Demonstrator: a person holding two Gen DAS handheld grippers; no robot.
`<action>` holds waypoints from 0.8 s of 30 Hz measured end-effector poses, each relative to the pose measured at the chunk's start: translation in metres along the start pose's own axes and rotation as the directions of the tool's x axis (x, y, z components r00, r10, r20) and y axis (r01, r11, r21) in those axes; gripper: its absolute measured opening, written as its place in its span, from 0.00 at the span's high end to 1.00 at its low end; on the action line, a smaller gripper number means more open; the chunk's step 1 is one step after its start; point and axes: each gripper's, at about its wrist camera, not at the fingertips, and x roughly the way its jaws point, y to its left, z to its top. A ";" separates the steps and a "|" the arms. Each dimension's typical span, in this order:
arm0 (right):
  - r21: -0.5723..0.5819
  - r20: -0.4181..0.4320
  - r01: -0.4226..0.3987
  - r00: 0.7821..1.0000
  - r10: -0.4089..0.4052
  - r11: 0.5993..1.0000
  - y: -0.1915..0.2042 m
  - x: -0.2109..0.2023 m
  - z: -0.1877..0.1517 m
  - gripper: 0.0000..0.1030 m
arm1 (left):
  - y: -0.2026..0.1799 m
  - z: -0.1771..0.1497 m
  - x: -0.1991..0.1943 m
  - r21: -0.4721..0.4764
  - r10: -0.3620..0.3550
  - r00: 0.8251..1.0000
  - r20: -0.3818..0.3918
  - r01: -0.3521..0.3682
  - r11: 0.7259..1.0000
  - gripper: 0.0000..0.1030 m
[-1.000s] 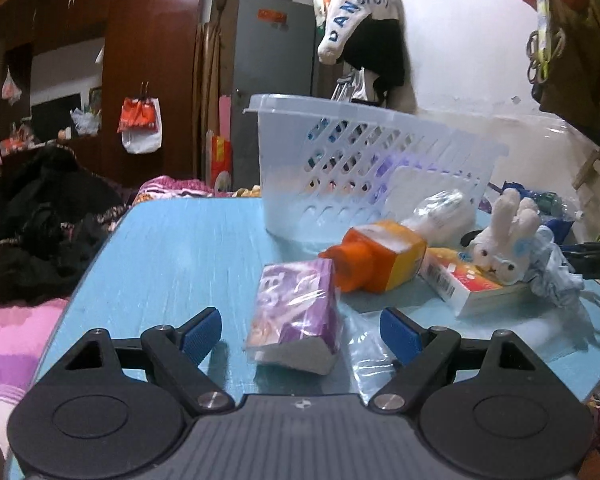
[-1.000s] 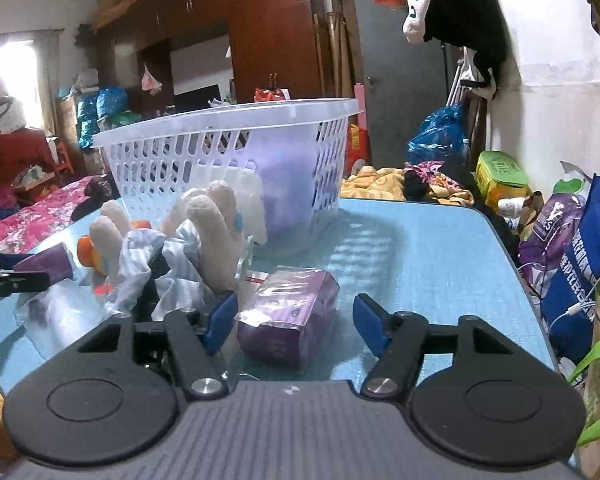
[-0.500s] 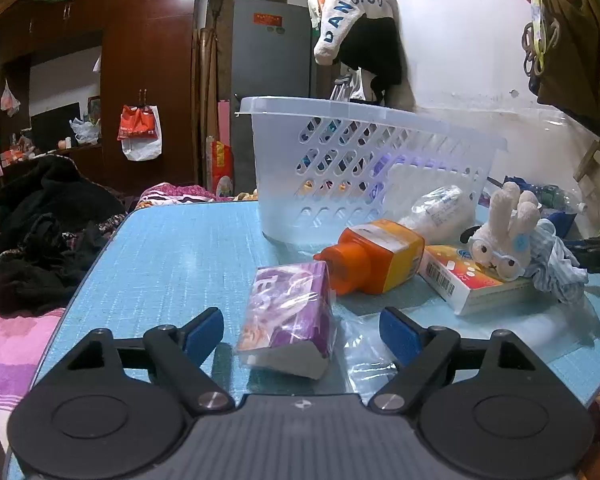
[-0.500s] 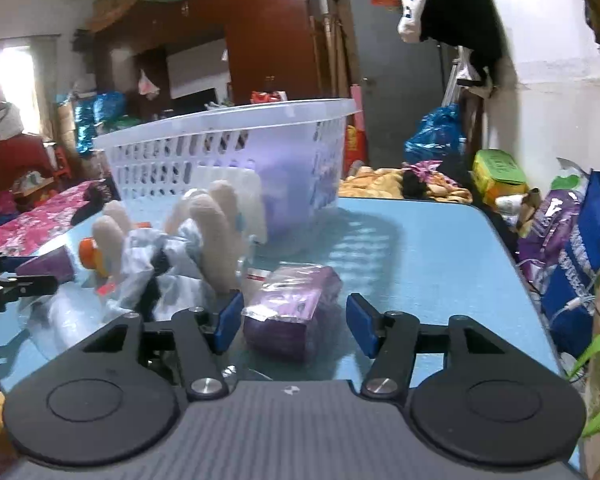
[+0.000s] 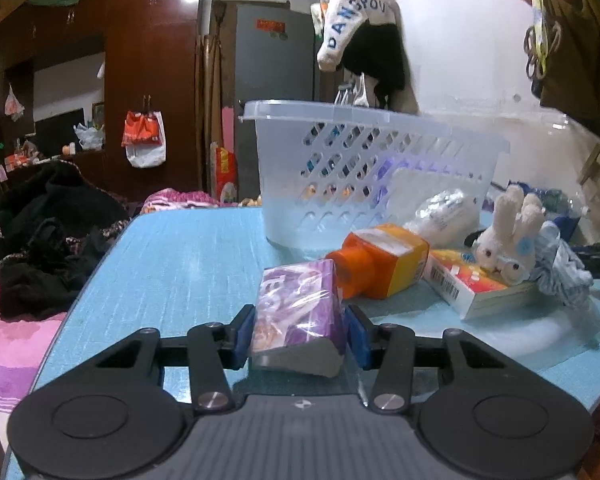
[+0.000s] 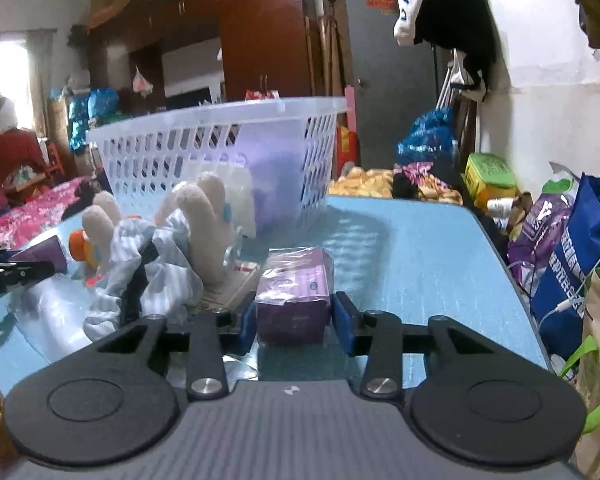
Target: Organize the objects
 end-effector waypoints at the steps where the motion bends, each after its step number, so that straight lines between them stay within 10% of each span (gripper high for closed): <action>1: -0.004 0.016 -0.004 1.000 0.005 1.000 0.000 -0.002 -0.001 0.58 | 0.000 0.000 -0.001 0.005 0.005 1.000 0.010 -0.005 1.000 0.50; 24: 0.050 0.239 -0.075 0.969 0.062 0.996 -0.013 -0.039 0.007 0.59 | -0.011 0.010 -0.039 0.006 -0.047 0.977 0.206 0.047 0.999 0.51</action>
